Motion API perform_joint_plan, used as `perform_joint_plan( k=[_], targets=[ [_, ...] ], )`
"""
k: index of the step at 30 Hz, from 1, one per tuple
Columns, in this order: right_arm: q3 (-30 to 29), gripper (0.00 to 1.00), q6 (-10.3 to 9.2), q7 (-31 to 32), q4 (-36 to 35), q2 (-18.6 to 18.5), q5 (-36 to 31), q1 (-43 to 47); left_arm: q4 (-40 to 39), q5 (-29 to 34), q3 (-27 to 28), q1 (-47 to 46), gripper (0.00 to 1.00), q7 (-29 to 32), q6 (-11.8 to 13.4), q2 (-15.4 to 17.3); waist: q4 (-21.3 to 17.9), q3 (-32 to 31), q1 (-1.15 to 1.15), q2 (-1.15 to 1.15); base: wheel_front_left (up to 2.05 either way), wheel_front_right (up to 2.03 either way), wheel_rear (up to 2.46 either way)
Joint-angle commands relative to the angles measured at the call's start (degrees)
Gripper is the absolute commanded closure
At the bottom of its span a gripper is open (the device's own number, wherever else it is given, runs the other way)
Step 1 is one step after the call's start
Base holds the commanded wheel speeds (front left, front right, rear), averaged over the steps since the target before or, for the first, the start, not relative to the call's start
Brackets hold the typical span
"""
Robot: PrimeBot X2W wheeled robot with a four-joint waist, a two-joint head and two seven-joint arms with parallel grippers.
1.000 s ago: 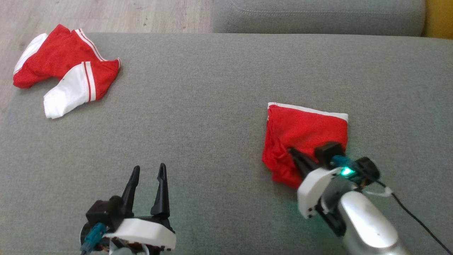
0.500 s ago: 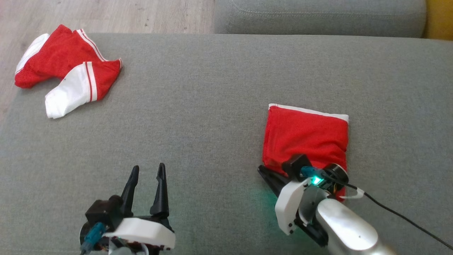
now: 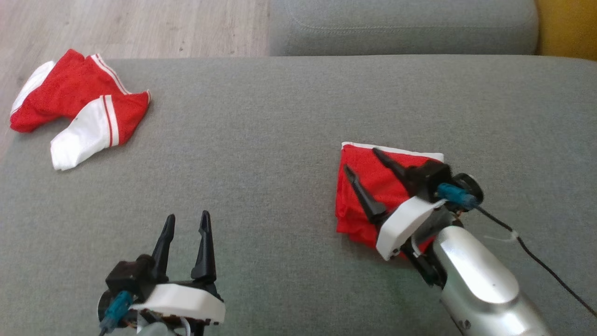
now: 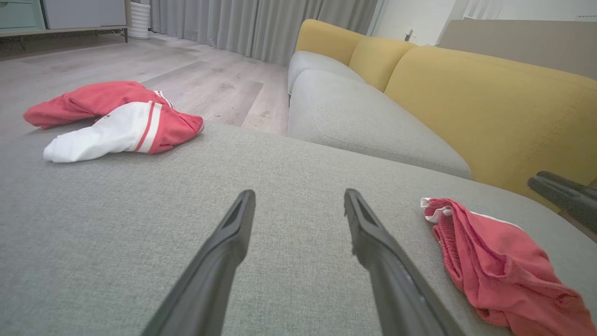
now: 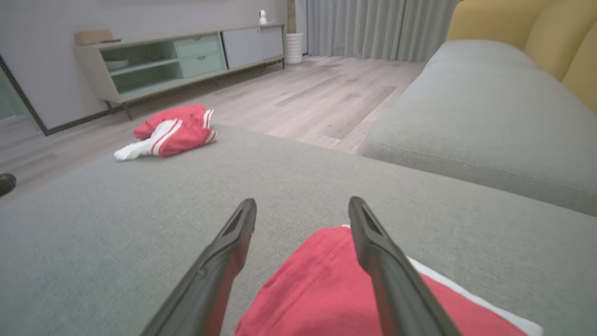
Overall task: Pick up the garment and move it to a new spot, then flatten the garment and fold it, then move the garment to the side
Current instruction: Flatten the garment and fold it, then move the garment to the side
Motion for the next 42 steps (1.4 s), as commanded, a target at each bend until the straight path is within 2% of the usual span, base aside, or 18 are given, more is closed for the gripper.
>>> perform_joint_plan(
  k=[1, 13, 20, 27, 42],
  targets=[
    [-0.6, 0.00, 0.22, -0.7, -2.5, 1.2, -0.6, -0.2, -1.3, 0.5, 2.4, -3.1, 0.00, -0.7, -0.1, 0.8, -0.4, -0.4, 0.00, 0.00, 0.00, 0.00, 0.00],
    [-16.2, 0.00, 0.22, 0.0, -10.2, 3.0, -6.6, 8.5, -0.1, 1.5, 2.4, -1.9, 0.00, -0.7, -1.1, -0.3, -1.8, -2.4, 0.00, 0.00, 0.00, 0.00, 0.00],
    [-24.0, 0.00, 0.22, -1.0, -14.7, 3.9, -8.2, 16.1, -0.3, 2.9, 4.7, 1.4, 0.00, -0.7, -1.9, -1.4, -2.0, -3.8, 0.00, 0.00, 0.00, 0.00, 0.00],
    [-24.9, 0.00, 0.22, -1.8, -17.2, 4.0, -5.1, 20.5, 0.3, 4.6, 6.5, 3.7, 0.00, -0.7, -2.6, -2.4, -2.4, -4.3, 0.00, 0.00, 0.00, 0.00, 0.00],
    [-23.8, 0.00, 0.22, -0.7, -17.8, 4.0, -5.3, 22.5, 2.3, 6.9, 9.9, 5.3, 0.00, -0.7, -3.9, -4.3, -2.7, -4.3, 0.00, 0.00, 0.00, 0.00, 0.00]
  ],
)
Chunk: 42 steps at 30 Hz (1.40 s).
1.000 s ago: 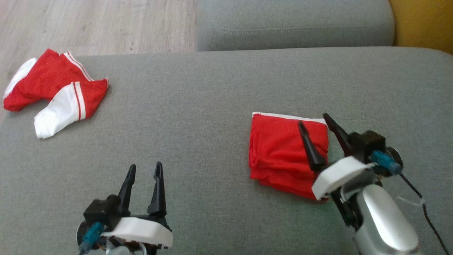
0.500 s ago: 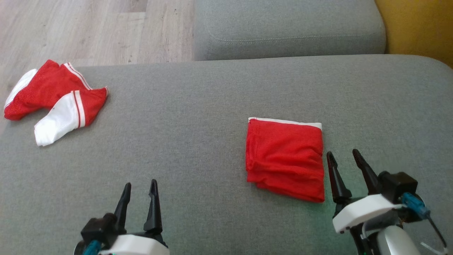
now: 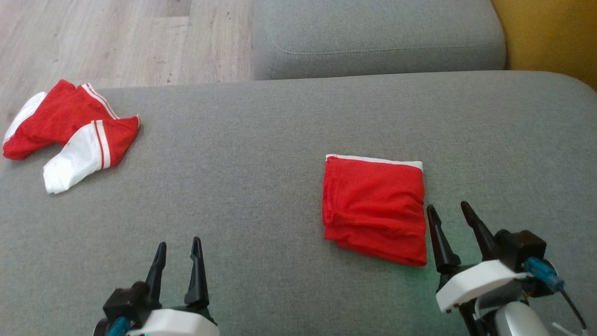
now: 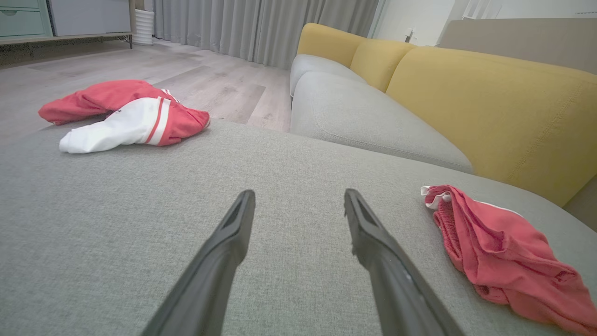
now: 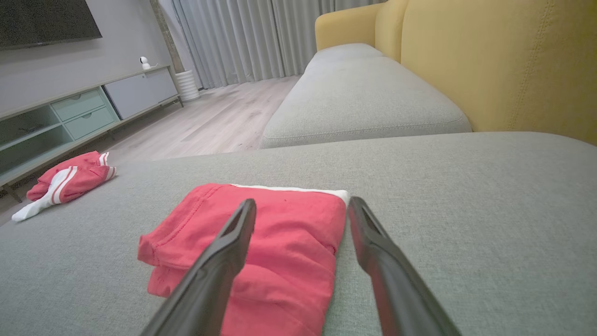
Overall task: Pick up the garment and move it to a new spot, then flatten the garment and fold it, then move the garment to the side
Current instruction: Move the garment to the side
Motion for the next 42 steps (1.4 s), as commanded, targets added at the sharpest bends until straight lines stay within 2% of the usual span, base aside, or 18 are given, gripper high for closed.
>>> perform_joint_plan(
  k=[1, 10, 15, 19, 27, 33, 42],
  targets=[
    [1.6, 0.00, 0.22, 0.0, -1.9, -0.1, 0.0, -1.1, -1.4, 0.6, 2.3, -1.2, 0.00, -0.7, -0.1, 0.1, 0.1, 0.0, 0.00, 0.00, 0.00, 0.00, 0.00],
    [1.2, 0.00, 0.22, 1.1, -1.7, -0.1, -0.3, -1.3, -0.7, 1.0, 3.0, -1.3, 0.00, -0.7, -0.8, -0.5, 0.1, 0.2, 0.00, 0.00, 0.00, 0.00, 0.00],
    [-1.5, 0.00, 0.22, 4.0, -2.3, -0.1, -2.8, -4.1, -0.6, 1.5, 2.9, -1.7, 0.00, -0.7, -1.1, -0.6, 0.7, 0.8, 0.00, 0.00, 0.00, 0.00, 0.00],
    [-4.6, 0.00, 0.22, 9.5, -2.7, -0.1, -5.1, -7.2, -0.4, 1.9, 2.7, -2.6, 0.00, -0.7, -1.4, -0.7, 1.9, 2.2, 0.00, 0.00, 0.00, 0.00, 0.00],
    [-8.8, 0.00, 0.22, 23.2, -0.1, -0.2, -4.9, -13.2, 0.2, 2.6, 2.4, -4.2, 0.00, -0.7, -2.0, -2.0, 5.9, 5.8, 0.00, 0.00, 0.00, 0.00, 0.00],
    [-10.0, 0.00, 0.22, 29.0, 3.5, -1.8, -3.7, -14.8, 1.1, 3.0, 2.7, -5.2, 0.00, -0.7, -2.7, -3.1, 8.6, 8.1, 0.00, 0.00, 0.00, 0.00, 0.00],
    [-11.5, 0.00, 0.22, 32.6, 9.0, -1.6, -0.3, -16.6, 2.3, 4.5, 4.6, -6.2, 0.00, -0.7, -4.3, -4.9, 10.7, 10.6, 0.00, 0.00, 0.00, 0.00, 0.00]
  ],
)
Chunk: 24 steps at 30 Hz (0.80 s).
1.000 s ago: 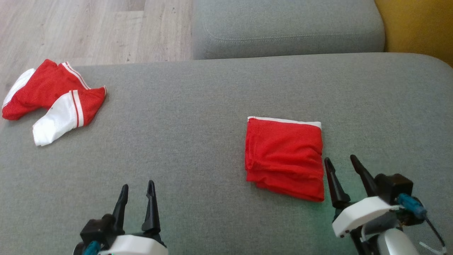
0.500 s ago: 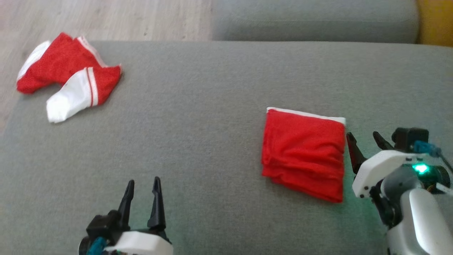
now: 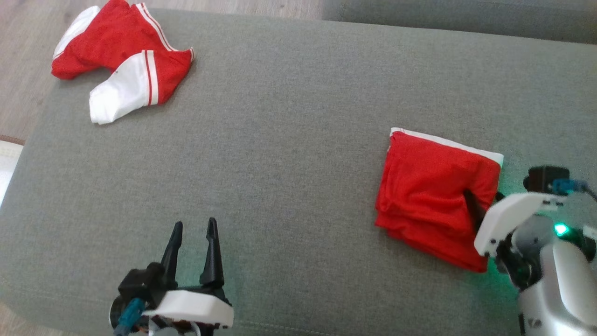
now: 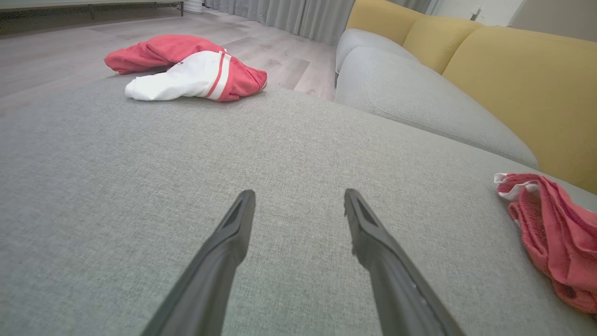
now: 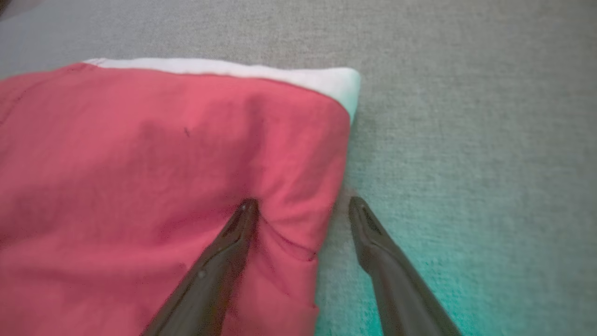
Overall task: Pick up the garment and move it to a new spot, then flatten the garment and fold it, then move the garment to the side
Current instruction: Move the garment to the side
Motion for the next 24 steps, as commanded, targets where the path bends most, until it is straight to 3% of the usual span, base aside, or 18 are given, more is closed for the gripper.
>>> perform_joint_plan(
  k=[1, 2, 3, 4, 5, 13, 24],
  targets=[
    [1.8, 0.05, 0.22, 1.0, -0.7, -0.1, 0.7, -3.0, -1.4, 0.6, 2.6, -2.7, 0.00, -0.7, -0.3, -0.1, 0.1, 0.4, -0.01, 0.00, 0.00, 0.00, 0.00],
    [2.1, 0.27, 0.22, 1.1, -0.3, -0.1, 1.0, -3.3, -1.3, 0.8, 2.9, -2.7, 0.00, -0.7, -0.4, -0.3, 0.1, 0.6, -0.01, 0.00, 0.00, 0.00, 0.00],
    [2.4, 0.59, 0.22, 1.2, 0.0, -0.1, 1.2, -3.7, -1.2, 1.1, 3.1, -2.8, 0.00, -0.7, -0.6, -0.4, 0.0, 0.9, -0.01, 0.00, 0.00, 0.00, 0.00],
    [2.7, 0.76, 0.22, 1.1, 0.3, -0.1, 1.3, -4.1, -1.2, 1.3, 3.2, -2.9, 0.00, -0.7, -0.7, -0.6, -0.2, 1.1, -0.01, 0.00, 0.00, 0.00, 0.00],
    [3.0, 0.99, 0.22, 1.1, 0.5, -0.2, 1.5, -4.5, -1.2, 1.6, 3.3, -3.0, 0.00, -0.7, -0.9, -0.7, -0.4, 1.3, -0.01, 0.00, 0.00, 0.00, 0.00],
    [4.8, 1.00, 0.22, -1.6, -0.3, -3.6, 1.0, -8.3, -2.3, 3.8, 3.9, -4.5, 0.00, -0.7, -1.7, -1.1, -4.9, 3.8, -0.01, 0.00, 0.00, 0.00, 0.00],
    [2.6, 1.00, 0.22, -3.7, -5.0, -9.1, 1.7, -10.3, -5.3, 6.3, 2.7, -9.1, 0.00, 0.5, -2.1, 0.4, -17.2, 9.3, -0.01, 0.00, 0.00, 0.00, 0.00]
  ],
)
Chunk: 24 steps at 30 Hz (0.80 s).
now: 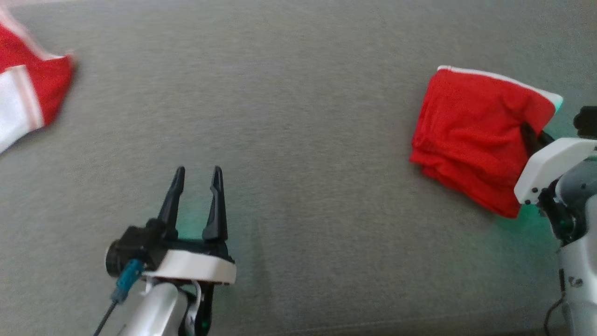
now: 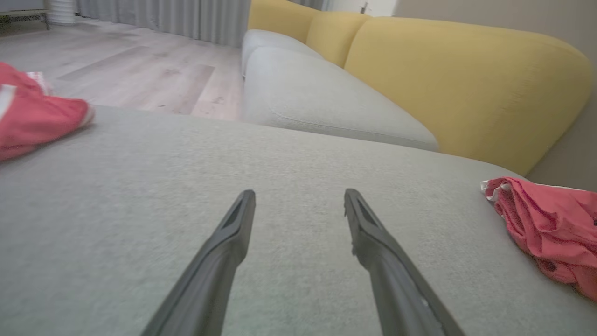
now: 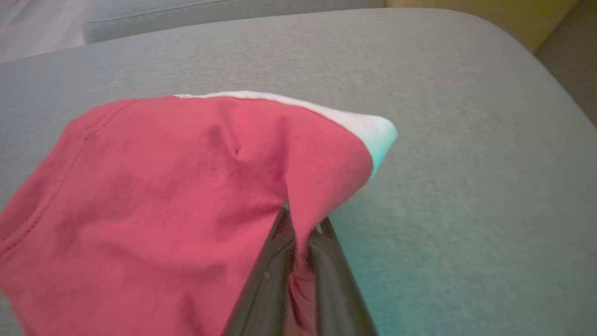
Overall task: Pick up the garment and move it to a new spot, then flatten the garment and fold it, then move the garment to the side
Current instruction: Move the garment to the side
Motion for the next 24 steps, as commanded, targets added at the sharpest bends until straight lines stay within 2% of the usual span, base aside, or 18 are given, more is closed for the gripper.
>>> perform_joint_plan(
  k=[1, 5, 11, 17, 24],
  targets=[
    [0.6, 1.00, 0.21, -0.8, -2.7, -1.0, 0.4, -2.0, -2.2, 0.8, 1.3, -2.3, 0.00, 0.2, -0.1, 1.2, -4.7, 3.2, 0.00, 0.00, 0.00, 0.00, 0.00],
    [0.1, 1.00, 0.21, -1.8, -3.1, -0.8, 0.4, -3.6, -3.3, 1.6, 1.1, -4.0, 0.00, 1.3, 0.1, 2.1, -8.0, 5.5, 0.00, 0.00, 0.00, 0.00, 0.00],
    [0.9, 1.00, 0.21, -2.5, -2.5, -1.9, -0.1, -6.8, -4.5, 2.1, 0.7, -5.8, 0.00, 2.3, 0.2, 2.5, -8.9, 7.3, 0.00, 0.00, 0.00, 0.00, 0.00],
    [1.1, 1.00, 0.21, -0.4, 1.0, -9.6, -2.1, -12.9, -6.0, 2.5, 0.8, -6.8, 0.00, 2.3, 0.7, 2.8, -4.7, 9.5, 0.00, 0.00, 0.00, 0.00, 0.00],
    [-3.5, 1.00, 0.21, 2.6, 5.1, -17.2, -6.2, -17.5, -7.8, 2.5, 0.7, -6.3, 0.00, 2.0, 1.3, 2.8, 1.1, 11.9, 0.00, 0.00, 0.00, 0.00, 0.00]
  ],
)
